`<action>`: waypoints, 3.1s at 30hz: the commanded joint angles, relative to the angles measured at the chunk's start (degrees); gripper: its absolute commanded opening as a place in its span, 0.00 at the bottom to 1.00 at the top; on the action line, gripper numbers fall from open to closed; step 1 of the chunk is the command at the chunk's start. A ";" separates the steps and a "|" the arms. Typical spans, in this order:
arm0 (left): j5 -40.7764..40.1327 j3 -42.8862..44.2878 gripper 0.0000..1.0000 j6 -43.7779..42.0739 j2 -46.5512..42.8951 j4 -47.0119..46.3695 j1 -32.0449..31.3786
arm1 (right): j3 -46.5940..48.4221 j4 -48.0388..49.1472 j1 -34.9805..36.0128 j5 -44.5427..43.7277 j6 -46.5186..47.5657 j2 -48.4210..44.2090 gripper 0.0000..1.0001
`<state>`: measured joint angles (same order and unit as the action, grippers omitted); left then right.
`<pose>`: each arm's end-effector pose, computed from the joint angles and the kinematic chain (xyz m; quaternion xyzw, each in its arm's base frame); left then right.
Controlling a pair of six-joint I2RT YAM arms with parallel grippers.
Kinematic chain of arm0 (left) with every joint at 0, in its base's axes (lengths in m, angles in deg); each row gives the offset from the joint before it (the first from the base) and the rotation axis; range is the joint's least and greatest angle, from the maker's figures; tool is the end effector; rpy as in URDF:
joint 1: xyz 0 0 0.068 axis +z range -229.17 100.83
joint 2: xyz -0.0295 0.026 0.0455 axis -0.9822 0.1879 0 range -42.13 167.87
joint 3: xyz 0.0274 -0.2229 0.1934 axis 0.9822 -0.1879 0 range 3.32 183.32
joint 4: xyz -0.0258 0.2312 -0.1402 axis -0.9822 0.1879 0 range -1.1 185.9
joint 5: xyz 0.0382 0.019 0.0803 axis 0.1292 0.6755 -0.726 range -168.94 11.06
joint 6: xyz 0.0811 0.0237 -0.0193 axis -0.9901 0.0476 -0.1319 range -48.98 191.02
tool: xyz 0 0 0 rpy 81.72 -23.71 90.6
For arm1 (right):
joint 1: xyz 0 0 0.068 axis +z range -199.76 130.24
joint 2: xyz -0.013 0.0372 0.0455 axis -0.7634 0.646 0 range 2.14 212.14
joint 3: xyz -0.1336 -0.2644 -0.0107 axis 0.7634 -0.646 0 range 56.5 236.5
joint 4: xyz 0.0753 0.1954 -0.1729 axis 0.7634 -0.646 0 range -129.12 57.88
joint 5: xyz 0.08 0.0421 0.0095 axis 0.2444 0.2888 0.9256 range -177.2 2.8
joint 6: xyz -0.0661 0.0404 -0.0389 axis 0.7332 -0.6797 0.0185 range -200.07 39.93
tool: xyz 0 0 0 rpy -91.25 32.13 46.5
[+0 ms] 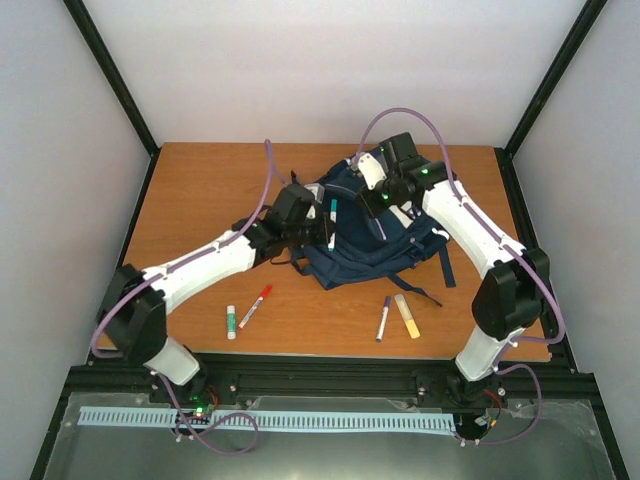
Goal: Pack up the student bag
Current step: Place the stationery in the student bag, then pick up the stationery from the center of the board.
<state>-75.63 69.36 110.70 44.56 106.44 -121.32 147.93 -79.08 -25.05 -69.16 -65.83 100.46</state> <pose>0.2803 -0.2599 0.2742 0.0320 0.8987 -0.3057 0.3130 0.3621 0.1928 0.3091 -0.3589 0.8689 0.1763 0.2916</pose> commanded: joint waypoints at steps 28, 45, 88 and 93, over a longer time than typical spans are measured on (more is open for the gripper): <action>6.70 19.04 0.08 38.03 30.02 -24.30 3.13 | 2.27 2.75 -2.87 7.92 -2.21 -4.21 0.03; 5.61 15.13 0.49 29.63 21.34 -16.81 2.60 | -2.77 6.58 -5.73 9.75 -1.23 -4.24 0.03; -23.54 25.35 0.46 -1.15 32.57 24.21 -33.08 | -16.27 15.02 -14.15 13.55 -0.07 -11.33 0.03; -23.85 25.80 0.46 -0.40 34.59 25.33 -33.09 | -16.36 15.03 -14.51 14.55 -0.26 -11.58 0.03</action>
<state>-96.88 92.66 109.00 77.81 128.56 -154.37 131.89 -65.36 -38.34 -55.67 -65.99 91.19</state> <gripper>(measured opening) 0.461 0.034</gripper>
